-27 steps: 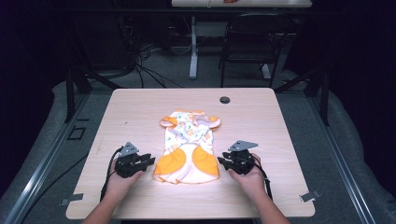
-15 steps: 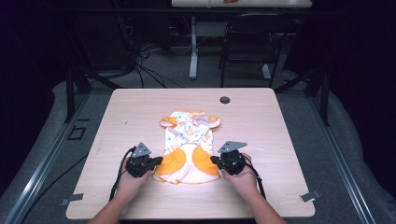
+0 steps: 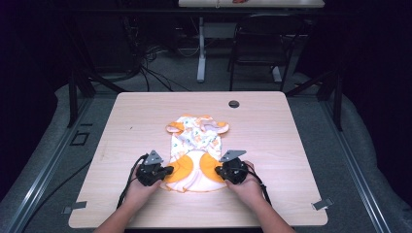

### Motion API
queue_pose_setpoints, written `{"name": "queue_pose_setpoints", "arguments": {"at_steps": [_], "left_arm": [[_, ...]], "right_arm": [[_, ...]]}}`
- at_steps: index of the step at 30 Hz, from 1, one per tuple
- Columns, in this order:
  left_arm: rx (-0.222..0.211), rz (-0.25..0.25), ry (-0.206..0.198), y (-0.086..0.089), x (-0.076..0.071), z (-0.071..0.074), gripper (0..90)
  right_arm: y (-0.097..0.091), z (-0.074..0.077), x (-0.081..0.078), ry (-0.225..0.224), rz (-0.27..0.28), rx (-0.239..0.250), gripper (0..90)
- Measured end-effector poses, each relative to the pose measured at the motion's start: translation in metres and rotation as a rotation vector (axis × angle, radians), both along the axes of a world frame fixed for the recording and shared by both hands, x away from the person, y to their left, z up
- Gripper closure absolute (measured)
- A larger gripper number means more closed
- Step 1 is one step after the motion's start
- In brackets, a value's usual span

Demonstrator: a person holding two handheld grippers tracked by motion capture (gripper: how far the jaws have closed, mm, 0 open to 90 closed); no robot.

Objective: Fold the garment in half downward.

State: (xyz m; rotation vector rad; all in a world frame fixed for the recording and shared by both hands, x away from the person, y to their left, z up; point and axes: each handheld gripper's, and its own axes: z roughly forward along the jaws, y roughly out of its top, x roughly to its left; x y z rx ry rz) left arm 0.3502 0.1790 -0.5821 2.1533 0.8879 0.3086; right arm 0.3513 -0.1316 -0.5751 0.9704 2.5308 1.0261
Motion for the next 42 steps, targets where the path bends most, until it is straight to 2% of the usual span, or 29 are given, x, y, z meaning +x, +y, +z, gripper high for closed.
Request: {"name": "queue_pose_setpoints", "arguments": {"at_steps": [6,10,13,18,21,25,26,29,35,42], "left_arm": [[0.019,-0.023,-0.005,-0.002,-0.007,0.001,89.8],[0.031,-0.042,-0.005,-0.006,-0.012,0.001,89.8],[0.040,-0.064,-0.001,-0.007,-0.018,0.002,89.9],[0.042,-0.076,0.007,-0.005,-0.023,0.003,89.9],[0.043,-0.086,0.020,-0.004,-0.028,0.003,89.9],[0.020,-0.100,0.060,-0.001,-0.038,0.004,89.9],[0.025,-0.105,0.057,0.000,-0.039,0.004,89.9],[0.024,-0.110,0.064,0.000,-0.045,0.004,89.9],[0.015,-0.117,0.066,0.003,-0.054,0.004,89.9],[-0.002,-0.111,0.100,0.003,-0.050,0.006,88.2]], "right_arm": [[-0.004,0.001,-0.002,0.022,0.024,0.000,86.9],[-0.003,0.003,-0.005,0.033,0.035,-0.022,86.8],[-0.005,0.005,-0.008,0.066,0.044,-0.023,86.9],[-0.006,0.005,-0.015,0.066,0.059,-0.035,87.0],[-0.007,0.006,-0.019,0.087,0.062,-0.027,87.1],[-0.011,0.005,-0.029,0.113,0.090,-0.011,87.2],[-0.011,0.006,-0.030,0.118,0.094,-0.009,87.2],[-0.011,0.006,-0.035,0.116,0.106,-0.022,87.2],[-0.010,0.006,-0.049,0.123,0.125,-0.013,87.2],[-0.009,0.010,-0.050,0.108,0.124,-0.012,84.6]]}}
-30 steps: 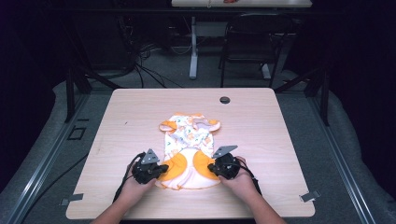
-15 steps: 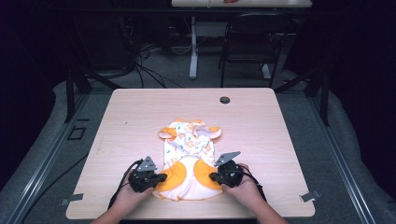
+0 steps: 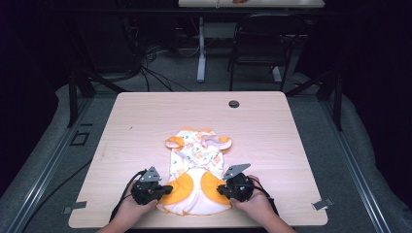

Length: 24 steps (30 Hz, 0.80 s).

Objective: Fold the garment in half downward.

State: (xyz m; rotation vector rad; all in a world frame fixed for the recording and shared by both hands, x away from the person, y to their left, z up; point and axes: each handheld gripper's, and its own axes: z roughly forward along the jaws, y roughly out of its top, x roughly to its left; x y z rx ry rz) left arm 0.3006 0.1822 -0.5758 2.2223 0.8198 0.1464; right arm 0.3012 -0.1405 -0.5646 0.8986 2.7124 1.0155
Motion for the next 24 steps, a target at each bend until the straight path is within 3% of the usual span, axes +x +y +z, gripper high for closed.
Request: {"name": "queue_pose_setpoints", "arguments": {"at_steps": [5,14,20,24], "left_arm": [[0.028,-0.018,-0.045,-0.003,0.015,0.013,86.5],[0.042,0.019,-0.099,-0.003,0.053,0.035,86.2],[0.042,0.032,-0.106,-0.008,0.074,0.046,86.3],[0.009,0.017,-0.105,-0.016,0.090,0.052,86.7]], "right_arm": [[-0.002,0.015,0.017,-0.014,-0.026,0.023,85.4],[-0.009,0.036,0.054,-0.030,-0.087,0.027,87.8],[-0.009,0.042,0.076,-0.033,-0.106,0.000,88.6],[-0.004,0.045,0.092,-0.039,-0.103,-0.011,87.4]]}}
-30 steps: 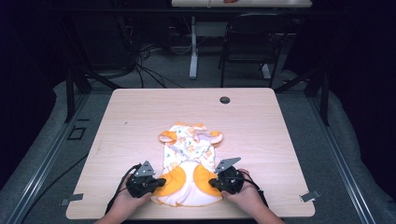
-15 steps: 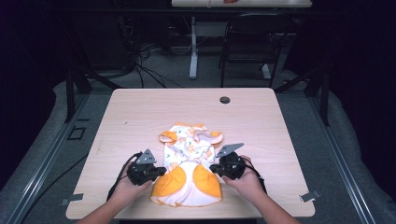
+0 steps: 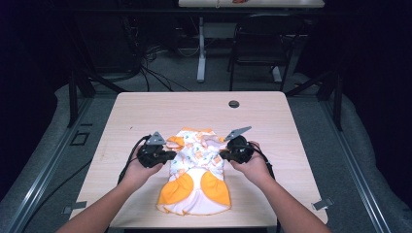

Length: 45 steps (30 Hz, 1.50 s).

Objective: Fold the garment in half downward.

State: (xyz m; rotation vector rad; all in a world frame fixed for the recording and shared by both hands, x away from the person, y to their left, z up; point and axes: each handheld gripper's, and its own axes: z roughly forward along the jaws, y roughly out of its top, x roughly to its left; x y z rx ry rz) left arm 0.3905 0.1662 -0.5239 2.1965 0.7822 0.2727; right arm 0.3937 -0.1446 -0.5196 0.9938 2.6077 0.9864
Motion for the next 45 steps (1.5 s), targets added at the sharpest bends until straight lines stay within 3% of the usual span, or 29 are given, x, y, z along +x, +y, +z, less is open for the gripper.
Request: {"name": "queue_pose_setpoints", "arguments": {"at_steps": [4,9,20,25,31,45], "left_arm": [[-0.011,0.014,0.012,-0.007,0.017,-0.002,87.9],[-0.018,0.036,0.017,-0.012,0.042,-0.009,87.8],[-0.009,0.085,0.015,-0.020,0.070,-0.022,87.8],[0.011,0.079,0.042,-0.022,0.071,-0.031,87.4],[0.018,0.076,0.062,-0.022,0.067,-0.042,87.4],[0.007,0.042,0.074,-0.022,0.057,-0.052,88.1]], "right_arm": [[0.006,0.002,0.018,-0.008,-0.011,0.003,86.8],[0.013,0.000,0.044,-0.019,-0.074,0.026,85.2],[0.024,-0.007,0.080,-0.051,-0.185,0.035,88.8],[0.029,-0.019,0.087,-0.004,-0.180,0.024,87.7],[0.029,-0.033,0.084,0.049,-0.129,0.005,86.5],[0.036,-0.047,0.076,0.084,-0.096,0.009,85.4]]}}
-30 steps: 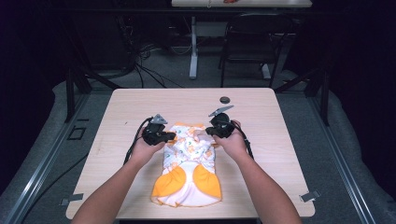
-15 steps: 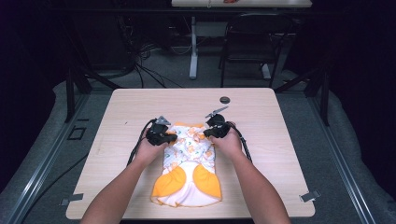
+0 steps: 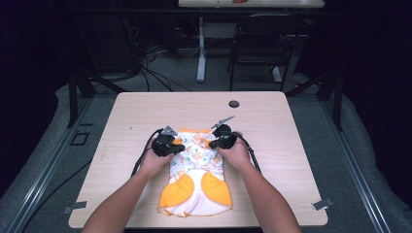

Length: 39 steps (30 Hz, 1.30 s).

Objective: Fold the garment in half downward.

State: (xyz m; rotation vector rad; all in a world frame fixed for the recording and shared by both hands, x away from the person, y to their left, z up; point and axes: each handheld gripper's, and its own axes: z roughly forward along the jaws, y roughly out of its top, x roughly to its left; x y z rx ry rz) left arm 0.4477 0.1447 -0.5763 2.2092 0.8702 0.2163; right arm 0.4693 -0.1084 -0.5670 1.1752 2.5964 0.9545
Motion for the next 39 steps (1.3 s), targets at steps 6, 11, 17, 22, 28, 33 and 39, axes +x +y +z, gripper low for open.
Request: {"name": "queue_pose_setpoints", "arguments": {"at_steps": [6,11,17,22,28,33,39], "left_arm": [[-0.004,-0.008,0.012,0.000,-0.004,0.000,88.5],[-0.003,-0.022,0.021,0.001,-0.008,0.001,88.5],[-0.014,-0.013,0.004,0.004,-0.008,0.013,86.3],[-0.037,0.023,-0.017,0.011,0.002,0.030,84.3],[-0.030,0.076,-0.032,0.018,0.018,0.036,82.0],[-0.042,0.119,-0.022,0.023,0.030,0.029,78.7],[-0.017,0.156,-0.013,0.022,0.037,0.016,67.7]], "right_arm": [[0.003,0.003,-0.005,0.013,0.023,-0.031,85.7],[0.006,0.004,-0.011,0.017,0.048,-0.055,85.4],[0.008,0.016,-0.015,-0.002,0.082,-0.047,85.4],[0.005,0.034,-0.012,-0.044,0.074,-0.004,87.7],[0.000,0.043,0.002,-0.083,0.006,0.018,86.8],[-0.002,0.033,0.015,-0.059,-0.038,0.008,78.3],[0.001,0.018,0.022,-0.037,-0.065,0.007,69.9]]}}
